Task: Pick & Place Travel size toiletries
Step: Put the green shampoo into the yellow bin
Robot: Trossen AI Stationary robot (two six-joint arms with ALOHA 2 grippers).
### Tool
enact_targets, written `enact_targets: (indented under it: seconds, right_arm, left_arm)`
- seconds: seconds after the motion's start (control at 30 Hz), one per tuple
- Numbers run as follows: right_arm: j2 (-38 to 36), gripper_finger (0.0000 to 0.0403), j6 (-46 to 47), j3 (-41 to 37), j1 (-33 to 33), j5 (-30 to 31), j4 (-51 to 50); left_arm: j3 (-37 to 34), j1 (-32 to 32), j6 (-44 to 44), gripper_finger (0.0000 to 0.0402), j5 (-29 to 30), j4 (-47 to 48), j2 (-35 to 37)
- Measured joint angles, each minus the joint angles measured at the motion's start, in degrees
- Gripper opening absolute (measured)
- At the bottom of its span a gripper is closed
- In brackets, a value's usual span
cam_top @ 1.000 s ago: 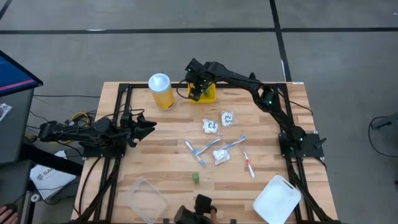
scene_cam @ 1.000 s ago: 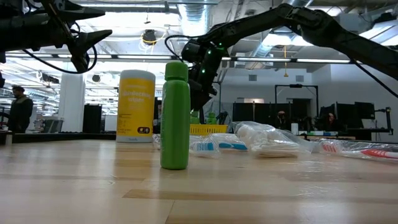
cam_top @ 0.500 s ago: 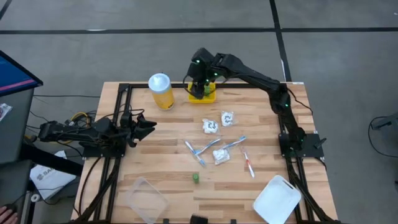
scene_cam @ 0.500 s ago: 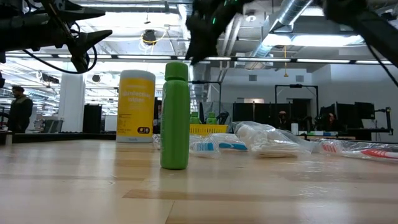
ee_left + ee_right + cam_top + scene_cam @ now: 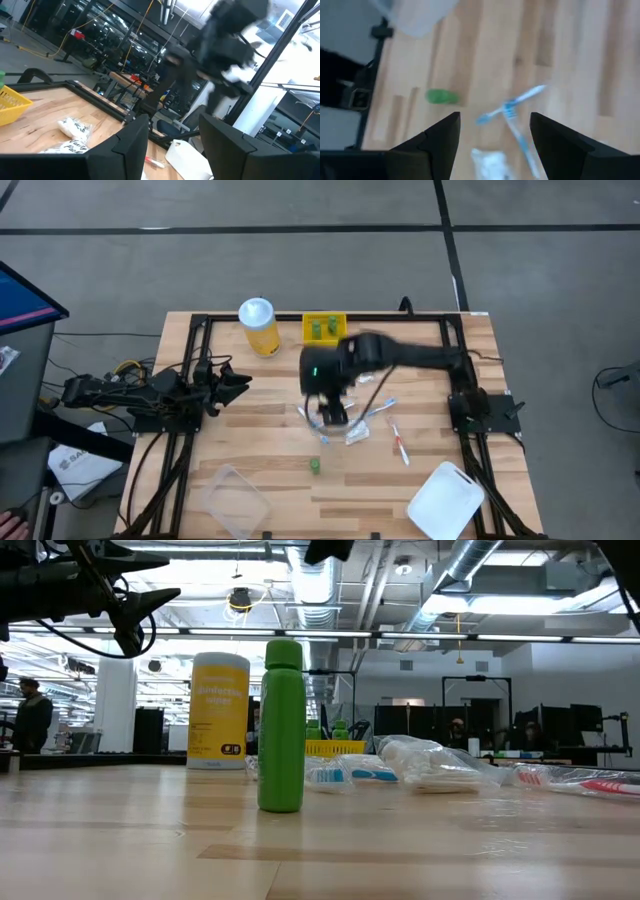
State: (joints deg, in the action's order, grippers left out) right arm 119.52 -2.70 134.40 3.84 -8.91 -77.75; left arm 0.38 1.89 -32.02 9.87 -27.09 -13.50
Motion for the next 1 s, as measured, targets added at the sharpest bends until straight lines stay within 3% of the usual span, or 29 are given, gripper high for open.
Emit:
enact_targets:
  seconds: [0.33,0.53,1.0]
  right_arm:
    - [-0.4,0.0236,6.7,-10.3,9.4,0.5,10.1]
    - [-0.1,0.0236,6.8,-15.8,13.6,6.1,15.0]
    - [-0.1,0.0228,10.3,-30.8,15.5,7.5,32.0]
  left_arm:
    - [0.0,0.0,0.0,0.0172,-0.1,0.0,0.0]
    - [0.0,0.0,0.0,0.0172,-0.2,0.0,0.0]
    - [0.0,0.0,0.0,0.0172,-0.1,0.0,0.0]
